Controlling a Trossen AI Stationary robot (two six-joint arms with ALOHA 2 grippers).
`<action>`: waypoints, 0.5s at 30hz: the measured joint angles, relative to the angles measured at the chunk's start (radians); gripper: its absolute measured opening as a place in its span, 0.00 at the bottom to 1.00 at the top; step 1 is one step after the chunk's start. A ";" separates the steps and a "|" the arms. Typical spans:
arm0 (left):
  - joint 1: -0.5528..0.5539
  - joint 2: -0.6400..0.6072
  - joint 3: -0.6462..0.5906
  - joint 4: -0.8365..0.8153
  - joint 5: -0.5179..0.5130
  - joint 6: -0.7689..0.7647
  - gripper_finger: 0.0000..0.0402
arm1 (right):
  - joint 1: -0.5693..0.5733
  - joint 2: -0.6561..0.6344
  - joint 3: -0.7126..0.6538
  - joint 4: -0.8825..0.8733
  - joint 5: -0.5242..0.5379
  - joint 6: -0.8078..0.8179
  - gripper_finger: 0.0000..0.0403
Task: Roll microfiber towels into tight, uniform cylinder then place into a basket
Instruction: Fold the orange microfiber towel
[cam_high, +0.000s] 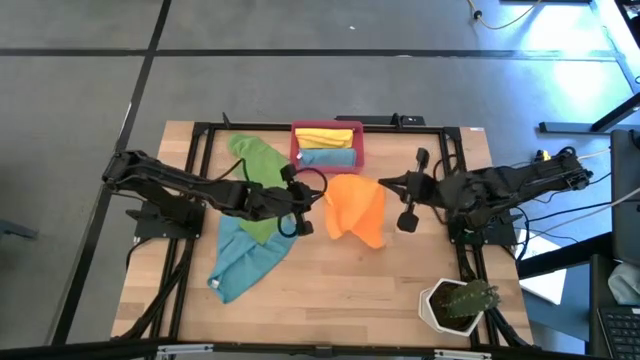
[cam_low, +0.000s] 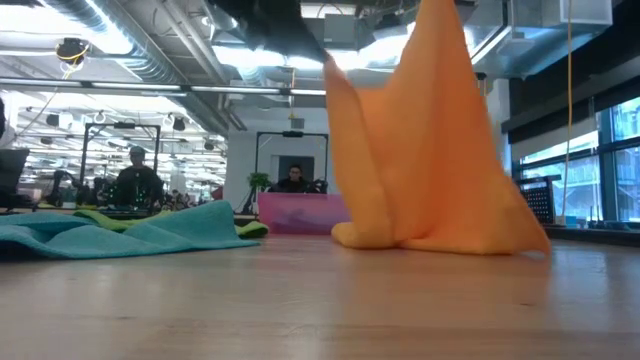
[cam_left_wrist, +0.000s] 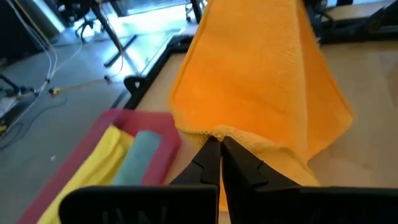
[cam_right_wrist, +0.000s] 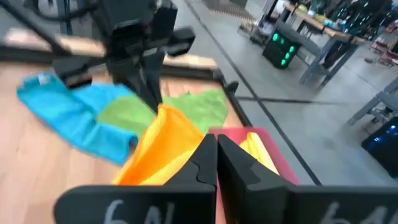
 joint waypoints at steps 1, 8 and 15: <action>0.003 0.007 -0.002 0.002 0.000 -0.008 0.00 | 0.000 0.011 0.000 -0.003 0.000 0.000 0.01; 0.018 0.031 -0.007 0.004 0.000 -0.028 0.00 | -0.012 0.072 -0.001 -0.012 0.000 -0.003 0.01; 0.016 0.031 -0.007 0.004 0.000 -0.032 0.00 | -0.056 0.109 -0.001 -0.032 -0.073 -0.002 0.01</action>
